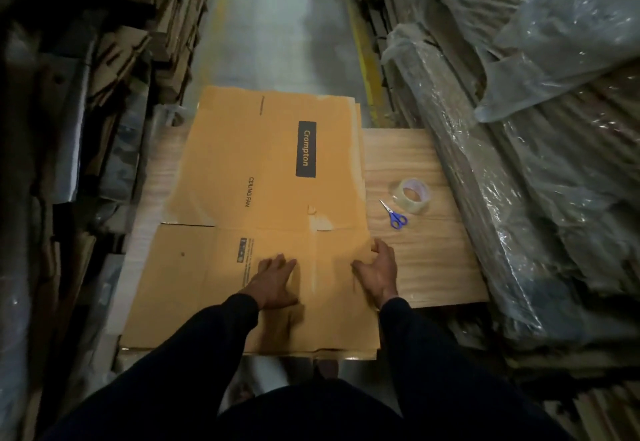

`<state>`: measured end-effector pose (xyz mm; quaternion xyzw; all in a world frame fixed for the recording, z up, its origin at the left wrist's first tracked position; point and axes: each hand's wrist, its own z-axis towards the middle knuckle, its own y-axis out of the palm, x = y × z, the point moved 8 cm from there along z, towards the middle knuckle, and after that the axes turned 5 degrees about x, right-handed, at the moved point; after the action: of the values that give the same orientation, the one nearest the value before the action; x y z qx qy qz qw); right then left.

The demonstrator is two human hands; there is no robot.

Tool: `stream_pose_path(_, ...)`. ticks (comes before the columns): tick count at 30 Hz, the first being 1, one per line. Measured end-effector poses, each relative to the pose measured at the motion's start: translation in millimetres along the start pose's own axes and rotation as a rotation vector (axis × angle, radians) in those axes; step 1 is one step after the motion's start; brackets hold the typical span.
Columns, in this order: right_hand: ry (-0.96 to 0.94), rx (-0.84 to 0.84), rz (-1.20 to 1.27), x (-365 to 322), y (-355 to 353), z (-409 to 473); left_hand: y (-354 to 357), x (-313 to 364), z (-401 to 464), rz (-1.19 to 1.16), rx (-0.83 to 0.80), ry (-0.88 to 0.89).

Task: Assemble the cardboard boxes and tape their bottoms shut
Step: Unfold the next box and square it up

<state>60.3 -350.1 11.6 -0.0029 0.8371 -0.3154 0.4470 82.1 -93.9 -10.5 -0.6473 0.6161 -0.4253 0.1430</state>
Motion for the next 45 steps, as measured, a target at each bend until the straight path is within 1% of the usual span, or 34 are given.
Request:
stream_pose_path(1, 0.019, -0.001, 0.09, -2, -2, -4, -1, -1, 1, -0.021, -0.004, 0.0)
stream_pose_path(3, 0.006, -0.107, 0.224, -18, 5, -22, -5, -2, 0, -0.104, -0.017, -0.003)
stream_pose_path(4, -0.023, -0.188, 0.242, -29, 12, -36, -9, 0, -1, -0.221, -0.022, -0.004)
stream_pose_path(7, -0.049, -0.464, 0.244, -50, 46, -85, -25, 24, -11, -0.765, -0.088, 0.043)
stream_pose_path(9, -0.036, -0.565, 0.23, -46, 65, -106, -34, 37, -15, -0.944, -0.104, 0.072)
stream_pose_path(11, -0.02, -0.594, 0.259, -37, 72, -114, -42, 43, -15, -0.939, -0.029, 0.09)
stream_pose_path(13, 0.002, -0.558, 0.263, -31, 66, -111, -47, 46, -19, -0.853, 0.039, 0.119)
stream_pose_path(14, 0.008, -0.506, 0.248, -28, 59, -105, -51, 48, -23, -0.829, 0.062, 0.155)
stream_pose_path(15, 0.021, -0.405, 0.182, -20, 48, -94, -57, 50, -30, -0.825, 0.082, 0.188)
stream_pose_path(17, 0.035, -0.167, -0.079, -4, 19, -67, -69, 50, -42, -0.865, 0.101, 0.222)
stream_pose_path(18, 0.032, -0.106, -0.197, 2, 7, -55, -75, 47, -48, -0.888, 0.107, 0.227)
stream_pose_path(19, 0.04, -0.093, -0.245, 6, 0, -44, -83, 44, -55, -0.914, 0.119, 0.23)
stream_pose_path(20, 0.063, -0.115, -0.216, 8, -3, -35, -92, 41, -61, -0.937, 0.137, 0.228)
stream_pose_path(23, 0.151, -0.237, 0.049, 6, -7, -22, -120, 29, -74, -0.978, 0.185, 0.213)
stream_pose_path(25, 0.191, -0.309, 0.224, -2, -7, -15, -132, 15, -75, -0.978, 0.179, 0.176)
stream_pose_path(27, 0.188, -0.413, 0.354, -18, 0, -13, -135, 2, -72, -0.971, 0.156, 0.129)
stream_pose_path(29, 0.11, -0.489, 0.327, -42, 6, -14, -138, -6, -69, -0.933, 0.147, 0.085)
stream_pose_path(31, 0.033, -0.499, 0.278, -63, 12, -17, -141, -11, -60, -0.85, 0.179, 0.063)
stream_pose_path(32, 0.011, -0.488, 0.282, -72, 13, -20, -145, -12, -53, -0.786, 0.223, 0.047)
stream_pose_path(33, -0.006, -0.471, 0.3, -78, 14, -21, -151, -13, -45, -0.656, 0.298, 0.009)
stream_pose_path(34, -0.016, -0.453, 0.31, -83, 14, -24, -159, -11, -39, -0.41, 0.379, -0.04)
stream_pose_path(35, -0.029, -0.437, 0.315, -88, 13, -28, -168, -1, -37, -0.099, 0.458, -0.083)
stream_pose_path(36, -0.043, -0.424, 0.322, -93, 12, -32, -175, 15, -39, 0.172, 0.512, -0.088)
stream_pose_path(37, -0.058, -0.414, 0.334, -99, 11, -36, -179, 36, -39, 0.383, 0.538, -0.046)
stream_pose_path(38, -0.066, -0.402, 0.354, -105, 10, -41, -182, 57, -39, 0.535, 0.541, 0.014)
stream_pose_path(39, -0.074, -0.387, 0.369, -112, 9, -46, -184, 76, -37, 0.638, 0.524, 0.068)
stream_pose_path(41, -0.094, -0.35, 0.372, -125, 5, -53, -185, 97, -23, 0.727, 0.464, 0.1)
stream_pose_path(43, -0.117, -0.294, 0.361, -136, -3, -54, -193, 106, -12, 0.685, 0.388, 0.057)
stream_pose_path(45, -0.125, -0.244, 0.346, -146, -16, -52, -203, 109, -2, 0.595, 0.365, 0.036)
